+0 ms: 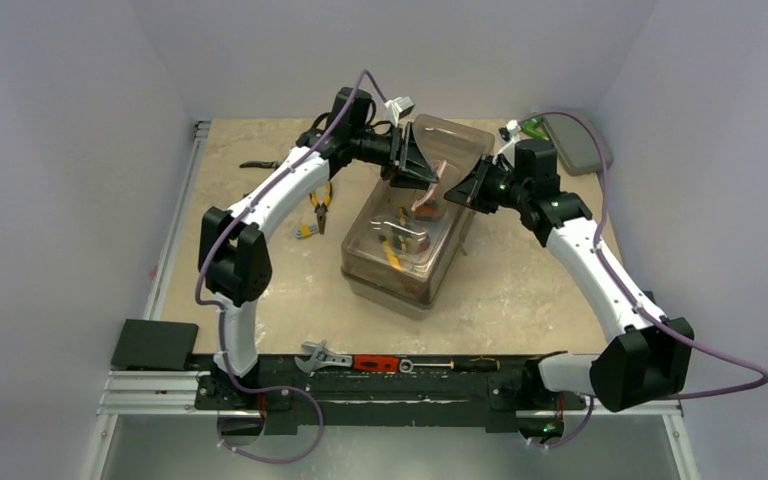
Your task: Pack the tool kit
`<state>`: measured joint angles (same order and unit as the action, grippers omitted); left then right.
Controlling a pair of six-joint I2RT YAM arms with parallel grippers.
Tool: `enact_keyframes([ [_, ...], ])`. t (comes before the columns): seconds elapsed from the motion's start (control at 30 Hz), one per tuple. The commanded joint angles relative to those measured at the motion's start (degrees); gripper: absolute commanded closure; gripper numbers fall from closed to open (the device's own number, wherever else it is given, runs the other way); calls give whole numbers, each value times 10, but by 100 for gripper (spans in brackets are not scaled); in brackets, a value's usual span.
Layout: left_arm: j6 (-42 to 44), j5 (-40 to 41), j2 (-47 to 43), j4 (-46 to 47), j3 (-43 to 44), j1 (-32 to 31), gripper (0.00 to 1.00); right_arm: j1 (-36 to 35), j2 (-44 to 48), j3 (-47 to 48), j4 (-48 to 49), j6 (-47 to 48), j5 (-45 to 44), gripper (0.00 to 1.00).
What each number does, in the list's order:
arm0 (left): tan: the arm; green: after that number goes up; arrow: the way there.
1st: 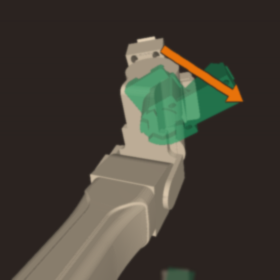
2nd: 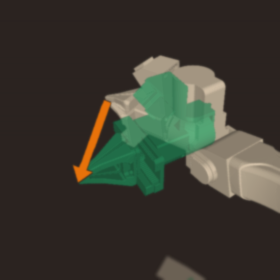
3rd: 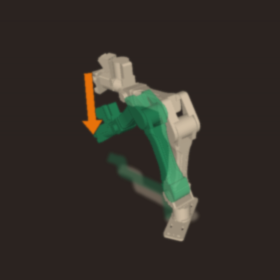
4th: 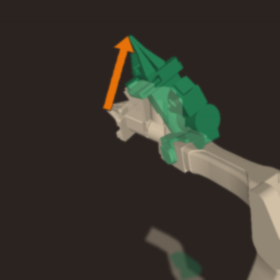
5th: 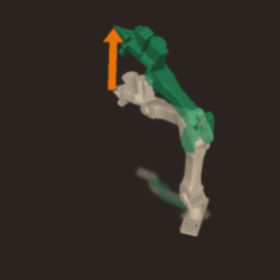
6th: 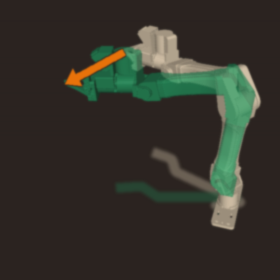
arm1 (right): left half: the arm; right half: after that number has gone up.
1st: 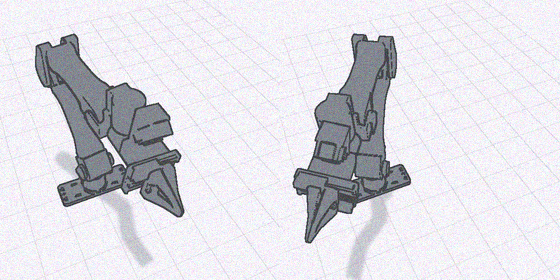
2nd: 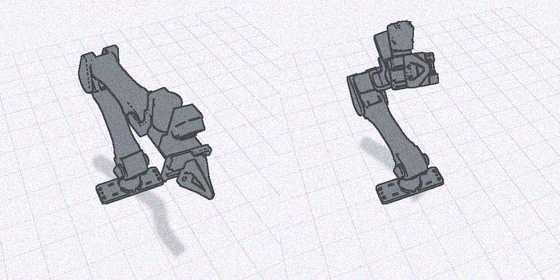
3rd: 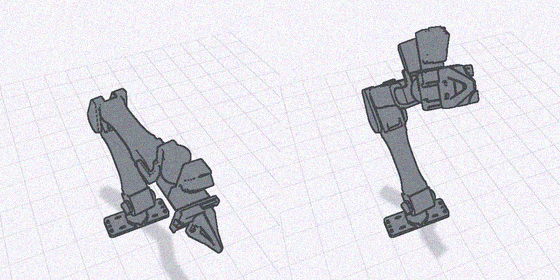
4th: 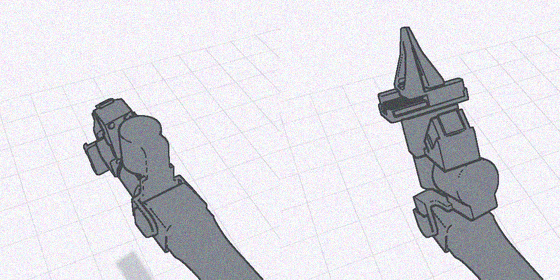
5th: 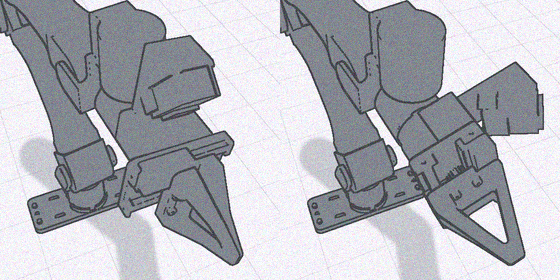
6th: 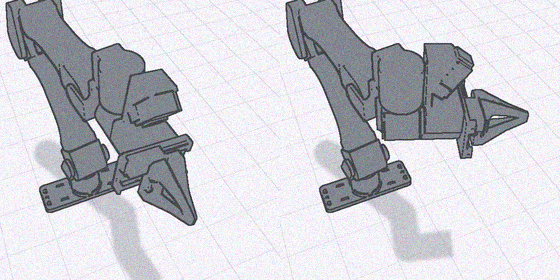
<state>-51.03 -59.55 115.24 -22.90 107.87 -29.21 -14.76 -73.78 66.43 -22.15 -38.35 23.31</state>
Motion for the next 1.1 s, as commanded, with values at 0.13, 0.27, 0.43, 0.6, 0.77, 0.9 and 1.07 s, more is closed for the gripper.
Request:
enact_keyframes([
  [0.13,-10,-47,-72,47,11,2,58,-22,-35,33,48,-14,24,98],
  [0.27,113,57,-71,-134,66,2,56,-35,-53,48,59,-18,21,99],
  [0.43,215,269,-90,-267,100,-5,51,-41,-58,53,65,-18,20,99],
  [0.6,255,362,-71,-320,140,-35,41,-44,-53,44,92,-27,29,99],
  [0.77,270,371,-26,-335,205,-63,34,-46,-53,48,82,-23,25,99],
  [0.9,272,360,-6,-331,226,-70,34,-45,-42,39,76,-20,14,99],
  [1.07,276,403,23,-359,251,-78,40,-46,-33,40,55,-15,6,99],
])
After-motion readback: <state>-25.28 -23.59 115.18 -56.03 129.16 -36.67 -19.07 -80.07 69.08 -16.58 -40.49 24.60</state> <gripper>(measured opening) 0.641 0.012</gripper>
